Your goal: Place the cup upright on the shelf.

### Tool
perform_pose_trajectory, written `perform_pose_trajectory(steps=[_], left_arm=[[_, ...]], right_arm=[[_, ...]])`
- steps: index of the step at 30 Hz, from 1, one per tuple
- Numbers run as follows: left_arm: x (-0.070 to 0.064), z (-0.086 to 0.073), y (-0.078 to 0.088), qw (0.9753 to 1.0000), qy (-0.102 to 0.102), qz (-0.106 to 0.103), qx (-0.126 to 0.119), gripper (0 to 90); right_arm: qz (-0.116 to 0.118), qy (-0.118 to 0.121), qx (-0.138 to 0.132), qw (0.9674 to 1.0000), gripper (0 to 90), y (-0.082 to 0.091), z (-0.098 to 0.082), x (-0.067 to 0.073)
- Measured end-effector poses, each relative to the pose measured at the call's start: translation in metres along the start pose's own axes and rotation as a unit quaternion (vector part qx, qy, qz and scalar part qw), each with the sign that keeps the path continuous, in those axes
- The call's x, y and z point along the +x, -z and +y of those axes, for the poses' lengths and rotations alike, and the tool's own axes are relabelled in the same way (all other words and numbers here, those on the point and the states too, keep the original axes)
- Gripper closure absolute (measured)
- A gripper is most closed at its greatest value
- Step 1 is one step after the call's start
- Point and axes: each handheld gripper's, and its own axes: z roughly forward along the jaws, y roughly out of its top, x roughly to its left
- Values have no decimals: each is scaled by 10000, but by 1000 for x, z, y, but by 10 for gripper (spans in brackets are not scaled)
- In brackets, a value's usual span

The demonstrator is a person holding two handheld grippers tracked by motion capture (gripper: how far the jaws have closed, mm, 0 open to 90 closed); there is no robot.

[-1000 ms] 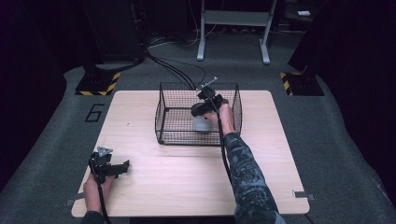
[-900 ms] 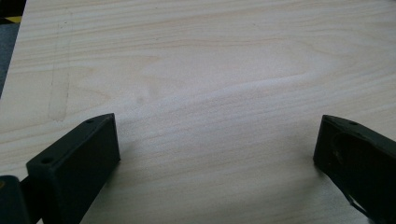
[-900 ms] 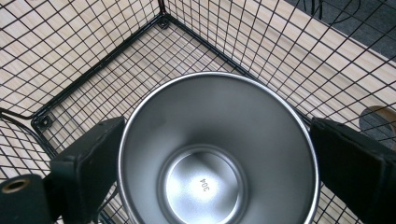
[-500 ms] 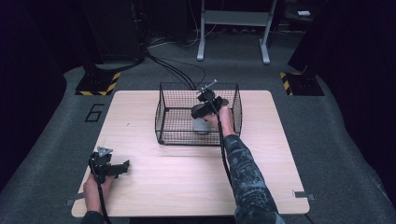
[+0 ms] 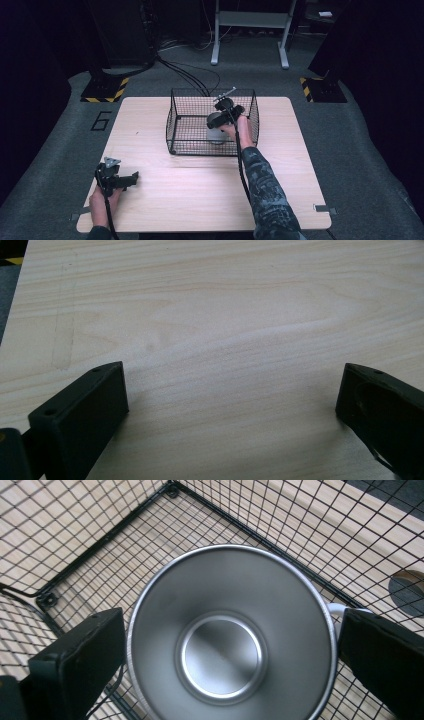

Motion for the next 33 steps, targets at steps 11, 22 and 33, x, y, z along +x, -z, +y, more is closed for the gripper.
perform_pose_trajectory(steps=[11, 22, 33], left_arm=[[0, 0, 0, 10000, 0, -1, 1, 3], [0, 0, 0, 10000, 0, -4, 0, 3], [-1, 0, -1, 10000, 61, 3, -46, 3]], right_arm=[[88, 128, -437, 9989, 0, 40, -3, 4], [198, 410, -759, 9961, 0, 86, -26, 20], [248, 752, -1086, 9909, 0, 125, -63, 44]])
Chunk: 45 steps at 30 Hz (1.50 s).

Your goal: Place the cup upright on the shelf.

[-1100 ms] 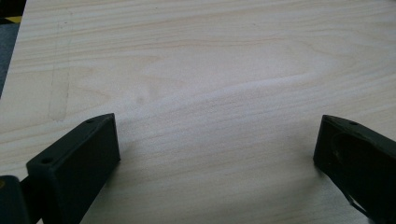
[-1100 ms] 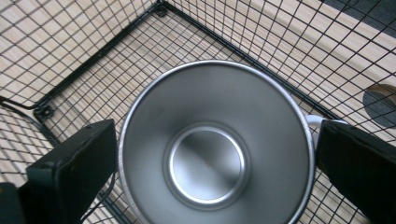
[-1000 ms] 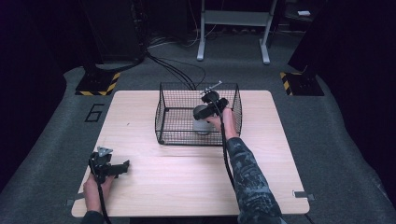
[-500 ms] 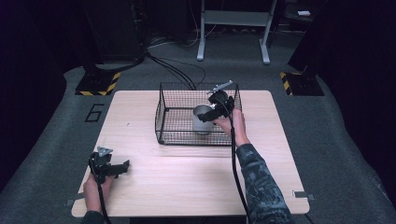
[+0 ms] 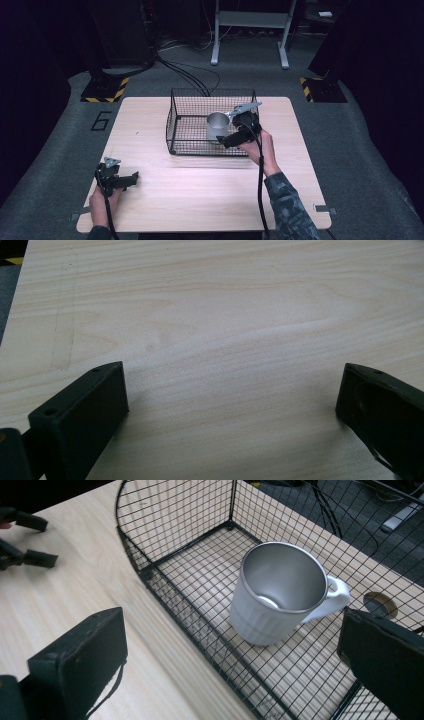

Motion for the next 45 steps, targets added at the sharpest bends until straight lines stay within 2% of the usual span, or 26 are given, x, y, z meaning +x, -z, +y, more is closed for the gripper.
perform_pose_trajectory(steps=[6, 14, 16, 24, 28, 30, 31, 34, 36, 37, 38, 39, 40, 43, 44, 45], left_arm=[[0, 0, 0, 10000, 2, 0, -2, 3], [0, 0, 0, 10000, 2, 0, -1, 3], [0, 0, 0, 10000, 1, 0, -2, 3], [0, 0, 0, 10000, 0, 1, -1, 3], [0, 0, 0, 10000, 0, 0, 0, 3], [0, 0, 0, 10000, 0, 0, 0, 3], [0, 0, 0, 10000, 2, 0, -2, 3], [0, 0, 0, 10000, 0, 0, 0, 3], [0, 0, 0, 10000, 2, -1, -1, 3], [0, 0, 0, 10000, 1, 0, -1, 3], [0, 0, 0, 10000, 1, 0, 0, 3], [0, 0, 0, 10000, 1, 1, -1, 3], [0, 0, 0, 10000, 3, 0, -3, 3], [0, 0, 0, 10000, 1, 1, -1, 3], [0, 0, 0, 10000, 2, 0, -2, 4], [0, 0, 0, 10000, 2, 0, -1, 3]], right_arm=[[-43, -15, -51, 10000, 0, 19, -26, 11], [-192, -137, -76, 9997, 0, 37, -67, 14], [-290, -139, -48, 9995, 0, 40, -79, 13], [-578, -569, 37, 9967, 0, 47, -130, 3], [-723, -837, 189, 9937, 0, 46, -158, -8], [-821, -1028, 251, 9910, 0, 45, -171, -14], [-844, -1049, 327, 9904, 0, 44, -177, -18], [-1000, -1283, 454, 9856, 0, 39, -198, -25], [-1092, -1339, 516, 9836, 0, 37, -213, -32], [-1141, -1458, 516, 9814, 0, 35, -219, -34], [-1139, -1420, 507, 9820, 0, 34, -226, -38], [-1208, -1571, 543, 9787, 0, 33, -232, -40], [-1275, -1553, 484, 9784, 0, 32, -238, -42], [-1323, -1666, 566, 9755, 0, 30, -250, -47], [-1392, -1756, 616, 9726, 0, 29, -254, -48], [-1443, -1679, 550, 9736, 0, 29, -257, -48]])
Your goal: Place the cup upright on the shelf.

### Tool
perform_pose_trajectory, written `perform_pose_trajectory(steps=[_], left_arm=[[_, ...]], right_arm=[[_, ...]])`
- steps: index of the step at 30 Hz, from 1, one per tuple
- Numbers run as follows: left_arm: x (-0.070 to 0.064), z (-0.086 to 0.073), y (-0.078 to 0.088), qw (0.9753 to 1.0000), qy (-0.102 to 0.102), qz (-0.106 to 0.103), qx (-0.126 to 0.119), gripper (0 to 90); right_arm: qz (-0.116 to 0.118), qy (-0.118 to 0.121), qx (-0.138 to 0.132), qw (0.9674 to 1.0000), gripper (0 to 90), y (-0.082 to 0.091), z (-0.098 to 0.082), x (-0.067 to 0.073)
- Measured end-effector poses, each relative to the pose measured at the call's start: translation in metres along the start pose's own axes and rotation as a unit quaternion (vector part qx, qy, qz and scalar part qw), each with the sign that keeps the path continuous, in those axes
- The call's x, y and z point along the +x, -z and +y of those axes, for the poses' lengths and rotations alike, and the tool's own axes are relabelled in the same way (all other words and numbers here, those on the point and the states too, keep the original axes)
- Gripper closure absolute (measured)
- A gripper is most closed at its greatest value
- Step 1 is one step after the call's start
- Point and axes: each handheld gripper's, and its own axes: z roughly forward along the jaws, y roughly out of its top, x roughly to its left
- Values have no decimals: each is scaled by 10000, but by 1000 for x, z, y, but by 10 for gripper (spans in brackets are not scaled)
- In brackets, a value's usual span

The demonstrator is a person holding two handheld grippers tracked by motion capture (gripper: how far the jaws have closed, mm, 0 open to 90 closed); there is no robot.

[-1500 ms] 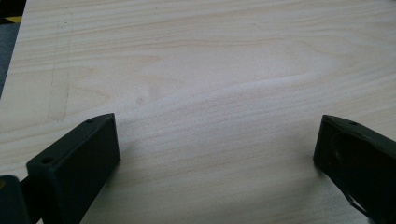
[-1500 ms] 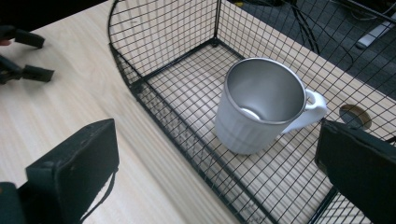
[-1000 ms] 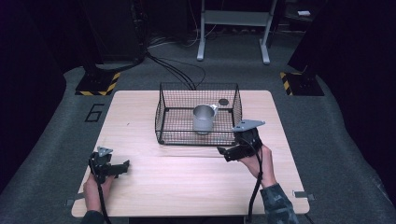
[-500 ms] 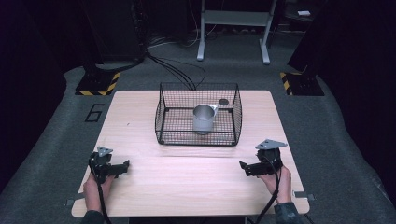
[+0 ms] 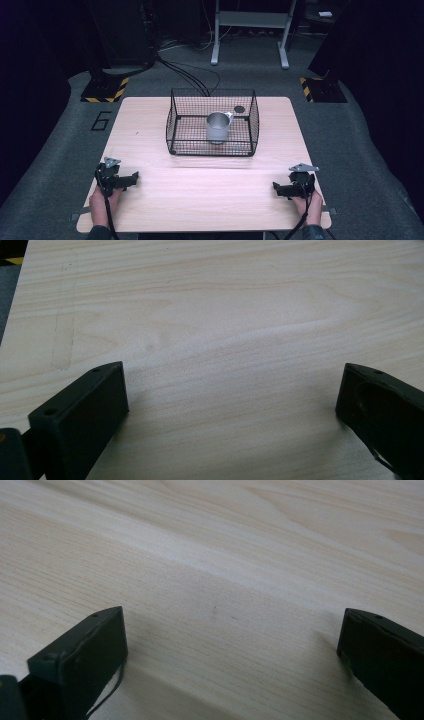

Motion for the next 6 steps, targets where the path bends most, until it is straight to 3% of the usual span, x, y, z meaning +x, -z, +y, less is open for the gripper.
perform_pose_trajectory(steps=[3, 6], left_arm=[[0, 0, 0, 10000, 0, 0, 0, 3], [0, 0, 0, 10000, -2, 3, -1, 3]], right_arm=[[-53, -2, -208, 9998, 0, 0, -5, -3], [-41, -1, -189, 9998, 0, 1, -5, -3]])
